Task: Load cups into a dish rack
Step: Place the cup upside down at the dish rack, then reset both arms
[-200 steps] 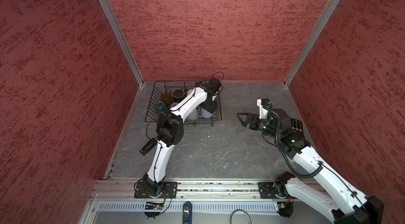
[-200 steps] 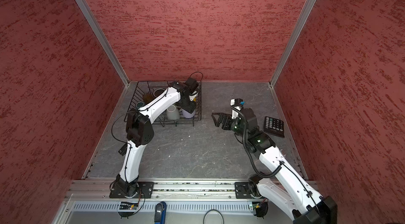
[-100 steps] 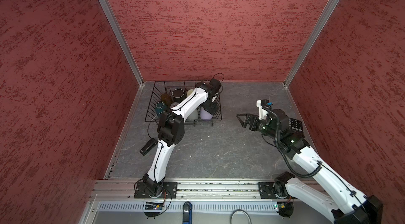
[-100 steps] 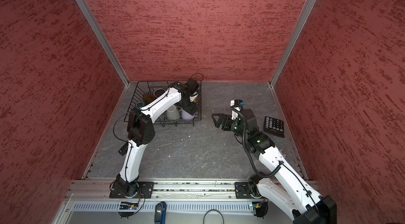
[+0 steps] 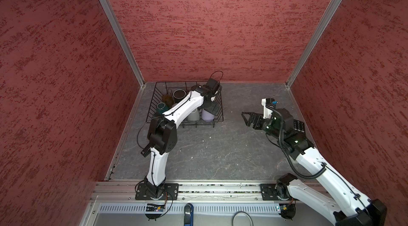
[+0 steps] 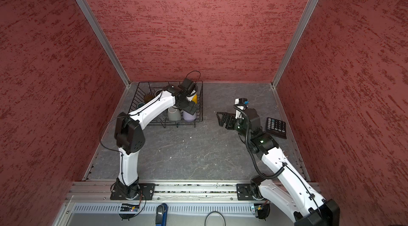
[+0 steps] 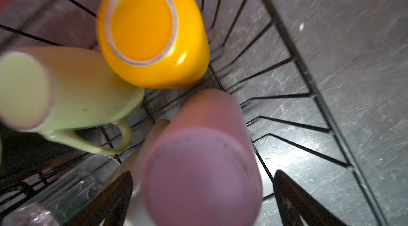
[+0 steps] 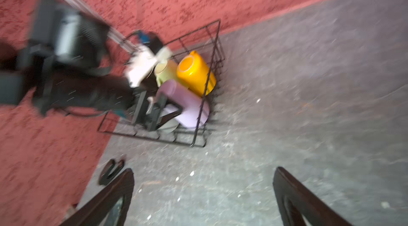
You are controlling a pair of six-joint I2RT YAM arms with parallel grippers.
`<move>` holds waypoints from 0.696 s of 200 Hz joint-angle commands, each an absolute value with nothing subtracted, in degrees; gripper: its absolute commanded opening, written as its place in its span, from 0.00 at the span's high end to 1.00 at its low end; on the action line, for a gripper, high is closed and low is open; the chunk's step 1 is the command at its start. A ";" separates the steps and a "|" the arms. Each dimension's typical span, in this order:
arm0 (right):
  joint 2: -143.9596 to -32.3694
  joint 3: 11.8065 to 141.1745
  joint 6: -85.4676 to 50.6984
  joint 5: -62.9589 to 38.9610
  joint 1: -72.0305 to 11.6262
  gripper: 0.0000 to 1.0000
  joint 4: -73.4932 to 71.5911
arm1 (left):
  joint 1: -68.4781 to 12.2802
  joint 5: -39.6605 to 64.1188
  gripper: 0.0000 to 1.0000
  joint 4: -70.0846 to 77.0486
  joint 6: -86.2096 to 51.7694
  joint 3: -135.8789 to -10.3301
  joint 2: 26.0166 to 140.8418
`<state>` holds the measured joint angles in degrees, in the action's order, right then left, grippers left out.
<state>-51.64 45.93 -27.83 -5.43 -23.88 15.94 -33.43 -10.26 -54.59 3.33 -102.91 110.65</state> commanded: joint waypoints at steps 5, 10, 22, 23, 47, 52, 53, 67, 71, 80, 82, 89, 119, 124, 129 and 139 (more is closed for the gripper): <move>-51.85 47.13 -21.57 3.09 -22.20 0.01 13.09 | -33.03 -14.42 0.01 -30.24 4.10 -88.68 96.60; -52.01 46.74 -20.97 3.99 -21.88 0.01 12.13 | -32.93 -14.90 0.01 -26.35 4.31 -85.51 93.87; -52.49 45.52 -19.05 5.86 -20.70 0.01 9.52 | -32.55 -15.17 0.01 -17.09 4.78 -77.01 87.56; -52.52 45.44 -18.88 6.05 -20.59 0.01 9.33 | -32.45 -15.23 0.00 -16.32 4.81 -76.34 87.07; -53.84 41.58 -15.89 9.88 -17.36 0.01 2.51 | -29.91 -15.61 0.01 -1.10 4.51 -61.24 75.76; -54.36 40.75 -15.62 10.41 -16.42 0.01 1.11 | -29.26 -15.76 0.01 1.48 4.37 -58.31 73.65; -54.43 40.64 -15.54 10.48 -16.21 0.01 0.82 | -29.05 -15.75 0.01 1.92 4.38 -57.81 73.26; -56.05 37.96 -14.98 12.81 -13.31 0.01 -2.99 | -26.66 -16.22 0.01 8.27 4.91 -49.07 67.50; -56.42 37.22 -14.88 12.95 -12.42 0.01 -4.18 | -26.00 -16.48 0.01 9.95 5.20 -46.57 65.81; -57.47 35.34 -14.52 12.54 -10.17 0.01 -7.29 | -24.59 -17.19 0.01 13.93 5.48 -40.75 62.50; -57.76 34.87 -14.38 12.45 -9.71 0.01 -7.93 | -24.30 -17.42 0.01 14.67 5.46 -39.56 61.66; -58.74 33.63 -13.72 12.37 -8.11 0.01 -10.27 | -22.92 -18.36 0.01 16.79 4.51 -35.64 59.23; -64.14 28.42 -10.11 14.20 -4.30 0.01 -22.23 | -13.44 -16.43 0.01 22.08 -0.76 -22.98 53.55; -65.12 27.22 -9.16 14.69 -4.09 0.01 -24.99 | -11.80 -15.94 0.01 23.71 -0.72 -21.26 53.64; -66.01 26.07 -8.41 15.18 -3.73 0.01 -27.64 | -10.66 -16.01 0.01 25.70 -0.60 -19.71 54.12; -67.94 24.09 -7.20 15.14 -2.86 0.01 -32.78 | -9.33 -17.61 0.01 31.00 -0.62 -17.41 56.09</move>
<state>-64.77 27.75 -12.16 12.27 -4.38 -15.62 -13.04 -16.75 17.17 1.32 -22.26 54.35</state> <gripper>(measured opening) 0.989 0.994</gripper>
